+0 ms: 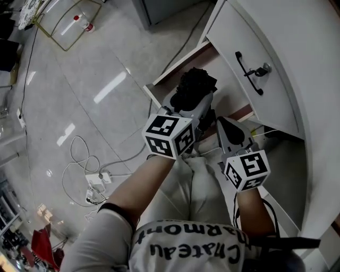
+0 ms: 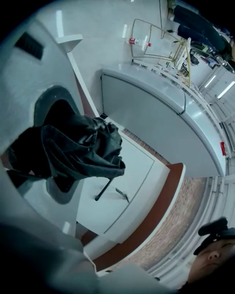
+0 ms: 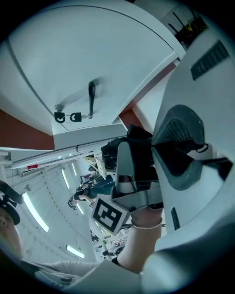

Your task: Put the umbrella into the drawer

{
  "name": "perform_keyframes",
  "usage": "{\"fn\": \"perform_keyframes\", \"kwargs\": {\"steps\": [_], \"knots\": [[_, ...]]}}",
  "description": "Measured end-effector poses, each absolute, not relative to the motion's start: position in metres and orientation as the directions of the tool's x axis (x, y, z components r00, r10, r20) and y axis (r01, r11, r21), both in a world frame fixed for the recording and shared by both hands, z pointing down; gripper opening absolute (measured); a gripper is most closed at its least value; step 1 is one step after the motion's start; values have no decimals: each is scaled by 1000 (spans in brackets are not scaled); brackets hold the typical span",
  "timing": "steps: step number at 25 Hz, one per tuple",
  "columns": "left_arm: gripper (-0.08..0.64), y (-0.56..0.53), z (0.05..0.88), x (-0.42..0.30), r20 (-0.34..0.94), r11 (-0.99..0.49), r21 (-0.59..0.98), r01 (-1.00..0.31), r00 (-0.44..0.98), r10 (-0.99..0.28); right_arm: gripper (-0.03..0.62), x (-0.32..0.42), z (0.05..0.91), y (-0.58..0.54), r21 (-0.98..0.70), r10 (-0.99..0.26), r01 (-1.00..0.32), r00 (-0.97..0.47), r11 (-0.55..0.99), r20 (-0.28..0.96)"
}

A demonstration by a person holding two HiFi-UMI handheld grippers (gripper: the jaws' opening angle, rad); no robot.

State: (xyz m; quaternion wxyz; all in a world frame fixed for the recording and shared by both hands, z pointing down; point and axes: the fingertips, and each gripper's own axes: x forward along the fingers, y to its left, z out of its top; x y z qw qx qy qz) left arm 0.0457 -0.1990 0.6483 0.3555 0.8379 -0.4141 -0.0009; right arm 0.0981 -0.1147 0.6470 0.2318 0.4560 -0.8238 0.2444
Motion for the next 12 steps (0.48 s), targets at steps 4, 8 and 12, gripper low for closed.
{"fn": "perform_keyframes", "kwargs": {"steps": [4,8,12], "knots": [[253,-200,679,57,359,-391,602,-696,673,-647,18,103,657,-120,-196,-644,-870,-470,452,604],[245,-201,689,57,394,-376,606,-701,675,-624,18,106,661,-127,-196,-648,-873,-466,446,602],[241,-195,706,50,499,-344,584,-735,659,-562,18,104,659,-130,-211,-647,-873,-470,439,600]]}}
